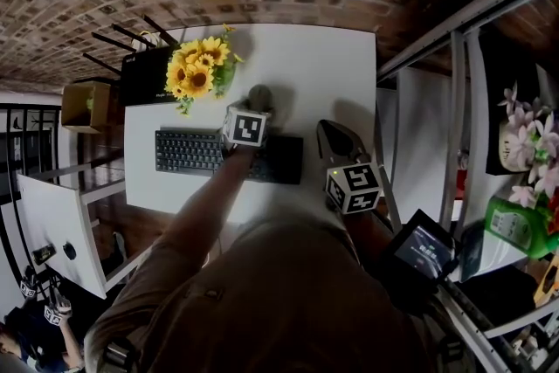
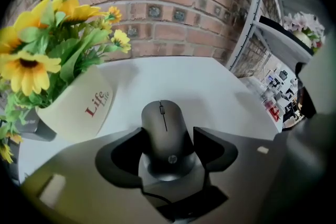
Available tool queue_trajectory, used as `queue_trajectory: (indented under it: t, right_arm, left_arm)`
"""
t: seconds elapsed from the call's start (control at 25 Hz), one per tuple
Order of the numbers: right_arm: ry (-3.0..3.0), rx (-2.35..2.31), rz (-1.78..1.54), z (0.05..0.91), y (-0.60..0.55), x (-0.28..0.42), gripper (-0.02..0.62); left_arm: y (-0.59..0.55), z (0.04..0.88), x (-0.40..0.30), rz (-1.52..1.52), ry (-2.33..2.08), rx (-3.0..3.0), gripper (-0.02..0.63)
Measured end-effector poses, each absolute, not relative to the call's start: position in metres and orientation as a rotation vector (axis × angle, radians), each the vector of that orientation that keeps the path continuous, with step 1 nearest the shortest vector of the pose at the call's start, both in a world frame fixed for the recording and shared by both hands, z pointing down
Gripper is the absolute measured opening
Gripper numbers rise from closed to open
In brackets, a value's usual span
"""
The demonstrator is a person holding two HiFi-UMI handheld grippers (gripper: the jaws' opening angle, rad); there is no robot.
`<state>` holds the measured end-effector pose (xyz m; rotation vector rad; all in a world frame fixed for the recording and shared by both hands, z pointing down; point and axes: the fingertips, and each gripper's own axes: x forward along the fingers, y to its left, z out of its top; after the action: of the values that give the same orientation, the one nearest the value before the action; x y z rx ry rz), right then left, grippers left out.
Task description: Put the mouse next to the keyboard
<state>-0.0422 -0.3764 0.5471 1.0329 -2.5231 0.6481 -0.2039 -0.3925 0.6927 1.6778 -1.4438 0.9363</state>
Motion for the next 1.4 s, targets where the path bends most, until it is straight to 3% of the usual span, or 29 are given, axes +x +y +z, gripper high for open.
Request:
queue_trajectory:
  t: [0.84, 1.4]
  right_arm:
    - [-2.513, 1.04, 0.633, 0.547, -0.376, -0.038, 0.012]
    - [-2.488, 1.143, 0.548, 0.526, -0.343, -0.033, 0.012]
  left_arm:
    - [-0.394, 0.685, -0.205, 0.897, -1.451, 1.744, 0.301]
    - [-0.382, 0.629, -0.184, 0.653, -1.468, 1.92, 0.301]
